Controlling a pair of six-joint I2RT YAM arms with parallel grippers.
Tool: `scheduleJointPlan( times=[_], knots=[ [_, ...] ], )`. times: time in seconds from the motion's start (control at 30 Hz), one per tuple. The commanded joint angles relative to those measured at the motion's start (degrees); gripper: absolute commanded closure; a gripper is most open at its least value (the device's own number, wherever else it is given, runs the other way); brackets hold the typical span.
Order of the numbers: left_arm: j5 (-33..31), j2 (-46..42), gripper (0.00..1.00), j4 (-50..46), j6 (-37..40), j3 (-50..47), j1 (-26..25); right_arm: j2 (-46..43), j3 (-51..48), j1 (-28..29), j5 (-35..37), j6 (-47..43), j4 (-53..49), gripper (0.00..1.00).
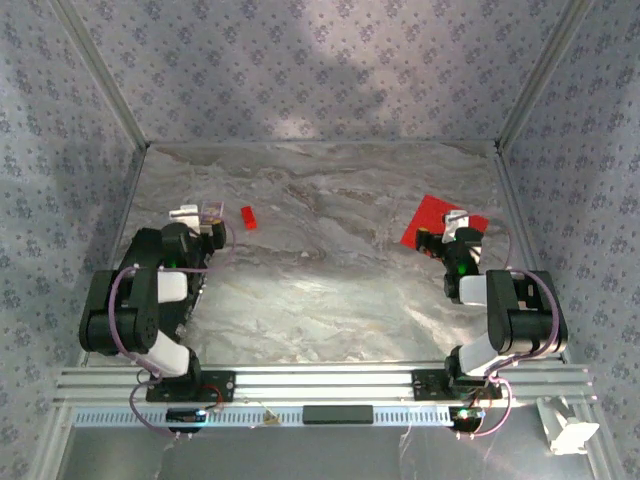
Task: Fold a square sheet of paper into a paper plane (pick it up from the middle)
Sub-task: Move the square sheet of paper to the center of the table.
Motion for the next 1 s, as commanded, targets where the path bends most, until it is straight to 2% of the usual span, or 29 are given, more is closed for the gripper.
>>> scheduleJointPlan(
  times=[0.0, 0.97],
  knots=[
    [-0.26, 0.34, 0.00, -0.03, 0.71, -0.35, -0.21, 0.41, 1.37, -0.23, -0.77, -0.87, -0.36, 0.01],
    [1.82, 0.18, 0.00, 0.36, 1.01, -0.68, 0.19, 0.33, 1.46, -0.55, -0.25, -0.34, -0.68, 0.01]
  ],
)
